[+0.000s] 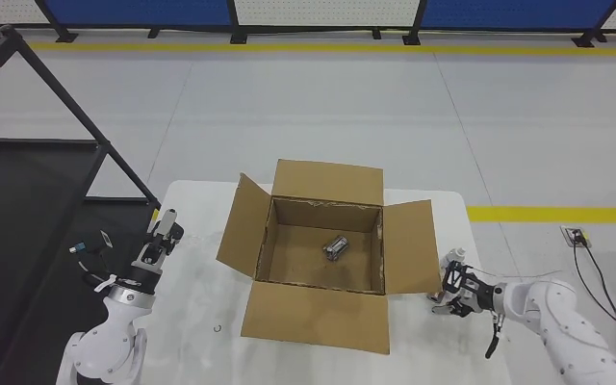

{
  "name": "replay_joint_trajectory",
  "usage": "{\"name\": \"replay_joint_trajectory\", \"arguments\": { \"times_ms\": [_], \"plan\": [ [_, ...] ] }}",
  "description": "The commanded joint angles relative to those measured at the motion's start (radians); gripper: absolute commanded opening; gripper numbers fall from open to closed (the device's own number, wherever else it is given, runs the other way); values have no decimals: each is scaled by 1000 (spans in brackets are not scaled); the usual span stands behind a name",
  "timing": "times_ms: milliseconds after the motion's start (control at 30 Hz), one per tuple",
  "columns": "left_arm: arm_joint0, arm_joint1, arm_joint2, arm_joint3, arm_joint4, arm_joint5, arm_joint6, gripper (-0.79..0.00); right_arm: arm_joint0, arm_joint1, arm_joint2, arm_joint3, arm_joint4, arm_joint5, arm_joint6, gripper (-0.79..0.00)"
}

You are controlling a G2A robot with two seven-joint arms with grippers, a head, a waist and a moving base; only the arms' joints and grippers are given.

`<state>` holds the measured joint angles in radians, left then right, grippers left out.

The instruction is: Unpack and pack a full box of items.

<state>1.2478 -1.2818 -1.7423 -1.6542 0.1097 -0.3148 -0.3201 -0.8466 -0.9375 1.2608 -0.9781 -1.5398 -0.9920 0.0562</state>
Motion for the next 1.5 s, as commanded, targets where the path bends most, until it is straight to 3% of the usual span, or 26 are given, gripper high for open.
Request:
{"name": "replay_joint_trajectory", "arguments": {
  "times_ms": [0, 233, 433, 700, 800, 933, 1200, 1467],
  "plan": [
    [0, 0, 0, 0, 0, 0, 0, 0, -30, 10, 32, -39, 6, 15, 0, 0],
    [0, 0, 0, 0, 0, 0, 0, 0, -259, 57, 253, -328, 114, 116, 41, 0],
    [0, 0, 0, 0, 0, 0, 0, 0, -526, 70, 458, -728, 283, 275, 218, 0],
    [0, 0, 0, 0, 0, 0, 0, 0, -676, 61, 542, -1092, 387, 484, 407, 0],
    [0, 0, 0, 0, 0, 0, 0, 0, -662, 58, 512, -1184, 401, 547, 485, 0],
    [0, 0, 0, 0, 0, 0, 0, 0, -563, 54, 414, -1244, 415, 634, 599, 0],
    [0, 0, 0, 0, 0, 0, 0, 0, -190, 23, 77, -1120, 452, 746, 808, 0],
    [0, 0, 0, 0, 0, 0, 0, 0, -174, 21, 61, -1111, 451, 744, 823, 0]
  ]
}}
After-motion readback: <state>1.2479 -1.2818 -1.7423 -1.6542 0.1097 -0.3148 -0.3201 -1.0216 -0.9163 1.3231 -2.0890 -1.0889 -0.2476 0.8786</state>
